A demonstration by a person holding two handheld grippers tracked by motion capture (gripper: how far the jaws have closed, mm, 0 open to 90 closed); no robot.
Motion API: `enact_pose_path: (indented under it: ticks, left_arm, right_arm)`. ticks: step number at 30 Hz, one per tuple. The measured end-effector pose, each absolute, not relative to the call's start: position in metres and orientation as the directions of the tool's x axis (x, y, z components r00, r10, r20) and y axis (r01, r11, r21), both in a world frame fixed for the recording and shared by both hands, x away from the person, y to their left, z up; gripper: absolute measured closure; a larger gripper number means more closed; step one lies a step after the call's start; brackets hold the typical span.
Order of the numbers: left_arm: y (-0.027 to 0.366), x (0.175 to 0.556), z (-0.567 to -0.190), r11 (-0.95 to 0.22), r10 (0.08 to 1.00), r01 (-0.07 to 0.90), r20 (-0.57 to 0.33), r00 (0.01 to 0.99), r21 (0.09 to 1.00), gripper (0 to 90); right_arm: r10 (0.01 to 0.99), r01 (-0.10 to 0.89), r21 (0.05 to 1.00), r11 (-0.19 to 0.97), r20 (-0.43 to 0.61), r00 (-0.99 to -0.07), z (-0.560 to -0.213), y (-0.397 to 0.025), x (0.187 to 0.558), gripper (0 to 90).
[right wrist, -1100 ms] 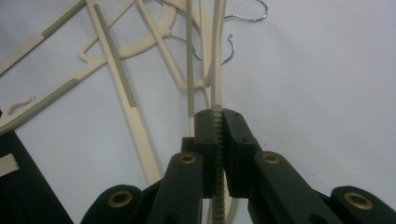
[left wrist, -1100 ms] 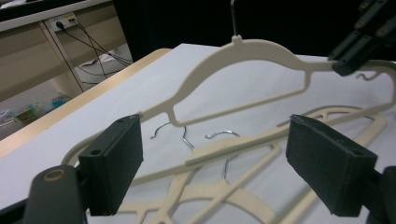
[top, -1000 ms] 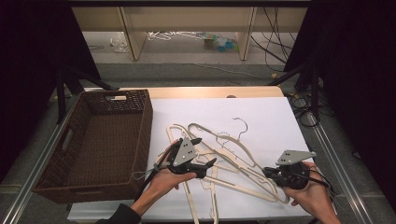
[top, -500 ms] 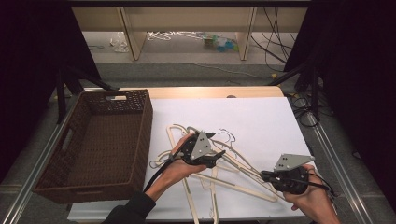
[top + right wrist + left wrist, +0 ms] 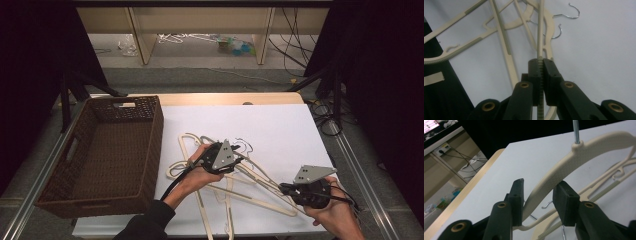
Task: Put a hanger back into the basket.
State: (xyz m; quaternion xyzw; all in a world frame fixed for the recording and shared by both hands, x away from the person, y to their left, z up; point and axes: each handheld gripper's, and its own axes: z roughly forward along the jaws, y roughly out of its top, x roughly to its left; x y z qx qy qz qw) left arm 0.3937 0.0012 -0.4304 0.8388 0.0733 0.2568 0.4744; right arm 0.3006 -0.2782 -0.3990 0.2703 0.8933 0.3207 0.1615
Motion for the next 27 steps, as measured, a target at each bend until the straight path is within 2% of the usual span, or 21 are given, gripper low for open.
enact_pose_path:
  ticks: [5,13,16,20,21,24,25,27]
  left_arm:
    - [0.001,0.392,-0.418,-0.594,0.296,-0.206,0.449,0.843,0.778,67.9]
    - [0.002,0.377,-0.393,-0.645,0.201,-0.260,0.488,0.849,0.718,73.5]
    - [0.009,0.367,-0.392,-0.665,0.174,-0.251,0.473,0.864,0.703,76.3]
    - [0.022,0.355,-0.398,-0.639,0.169,-0.193,0.381,0.909,0.744,79.2]
    - [0.022,0.355,-0.398,-0.639,0.169,-0.193,0.381,0.909,0.744,79.8]
    - [0.028,0.348,-0.400,-0.624,0.167,-0.166,0.338,0.926,0.763,80.9]
    - [0.029,0.346,-0.400,-0.622,0.163,-0.157,0.323,0.932,0.767,82.3]
    - [0.032,0.341,-0.399,-0.603,0.142,-0.155,0.296,0.944,0.783,83.1]
  right_arm:
    - [0.585,0.376,0.655,0.655,-0.124,-0.802,-0.395,-0.282,0.299,85.4]
    - [0.570,0.337,0.655,0.676,-0.174,-0.803,-0.388,-0.294,0.299,84.0]
    - [0.544,0.301,0.652,0.696,-0.205,-0.813,-0.388,-0.295,0.300,81.7]
    - [0.541,0.290,0.666,0.687,-0.201,-0.817,-0.392,-0.294,0.302,74.9]
    - [0.541,0.290,0.666,0.687,-0.201,-0.817,-0.392,-0.294,0.302,74.9]
    - [0.546,0.286,0.685,0.669,-0.193,-0.815,-0.392,-0.294,0.304,69.5]
    - [0.552,0.286,0.698,0.657,-0.186,-0.813,-0.390,-0.293,0.303,62.7]
    - [0.562,0.285,0.712,0.642,-0.186,-0.806,-0.389,-0.293,0.303,59.2]
